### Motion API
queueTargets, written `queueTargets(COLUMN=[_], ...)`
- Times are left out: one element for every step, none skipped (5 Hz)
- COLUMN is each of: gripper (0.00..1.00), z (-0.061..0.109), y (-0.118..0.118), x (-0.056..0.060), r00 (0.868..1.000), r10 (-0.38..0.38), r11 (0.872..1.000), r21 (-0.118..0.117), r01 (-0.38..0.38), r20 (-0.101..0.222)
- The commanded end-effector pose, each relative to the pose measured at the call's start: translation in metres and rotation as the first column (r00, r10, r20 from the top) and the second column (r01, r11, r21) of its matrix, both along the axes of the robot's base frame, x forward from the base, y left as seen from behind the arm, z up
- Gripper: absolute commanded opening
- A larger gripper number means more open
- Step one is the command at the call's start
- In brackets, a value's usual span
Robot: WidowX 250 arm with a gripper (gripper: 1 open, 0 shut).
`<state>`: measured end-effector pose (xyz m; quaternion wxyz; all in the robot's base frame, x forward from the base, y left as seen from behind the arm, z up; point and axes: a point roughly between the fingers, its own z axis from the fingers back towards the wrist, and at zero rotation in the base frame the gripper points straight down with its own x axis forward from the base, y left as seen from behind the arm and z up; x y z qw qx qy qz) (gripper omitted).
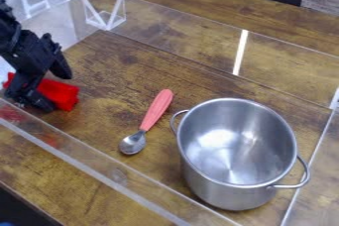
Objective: Put the red object in the silver pot
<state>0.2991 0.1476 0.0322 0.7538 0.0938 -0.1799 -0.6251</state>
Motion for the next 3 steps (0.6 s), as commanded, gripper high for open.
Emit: queueTargets(gripper=[1.0,0.0,0.0], z=[0.011,0.01,0.043], y=[0.014,0.017,0.004], x=[0.008,0.014,0.012], r00=[0.999,0.996,0.993], r10=[0.03,0.084,0.118], r11=[0.999,0.996,0.992], r21=[0.029,0.028,0.043], r01=[-0.031,-0.085,-0.119], r20=[0.032,0.032,0.025])
